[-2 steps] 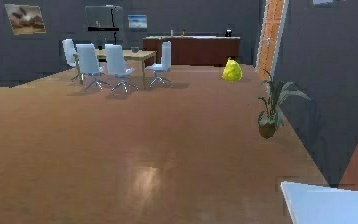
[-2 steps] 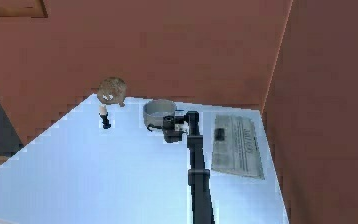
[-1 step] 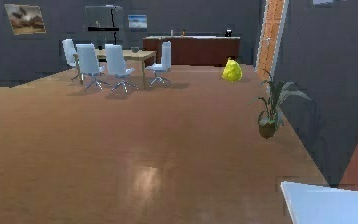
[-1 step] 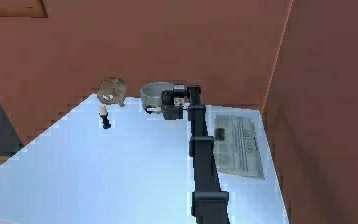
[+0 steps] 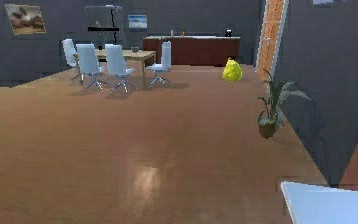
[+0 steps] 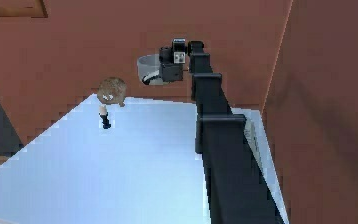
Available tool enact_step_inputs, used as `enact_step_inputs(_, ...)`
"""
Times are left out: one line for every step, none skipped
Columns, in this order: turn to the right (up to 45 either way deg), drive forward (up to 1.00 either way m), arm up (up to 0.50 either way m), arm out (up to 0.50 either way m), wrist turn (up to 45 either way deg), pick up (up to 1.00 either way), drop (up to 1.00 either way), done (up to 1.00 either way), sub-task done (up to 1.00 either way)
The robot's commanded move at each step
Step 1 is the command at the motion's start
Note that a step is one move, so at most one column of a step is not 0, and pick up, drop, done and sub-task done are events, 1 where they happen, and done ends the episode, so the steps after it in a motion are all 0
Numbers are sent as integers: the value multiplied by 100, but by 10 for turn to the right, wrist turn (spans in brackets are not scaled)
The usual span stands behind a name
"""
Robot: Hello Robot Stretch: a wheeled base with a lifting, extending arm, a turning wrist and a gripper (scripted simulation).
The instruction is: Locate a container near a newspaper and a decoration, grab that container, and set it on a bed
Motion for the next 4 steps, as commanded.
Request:
enact_step_inputs(0,0,0,0,-450,0,0,0,0)
enact_step_inputs(0,0,0,0,-450,0,0,0,0)
enact_step_inputs(0,0,0,0,-240,0,0,0,0)
enact_step_inputs(0,0,0,-46,0,0,0,0,0)
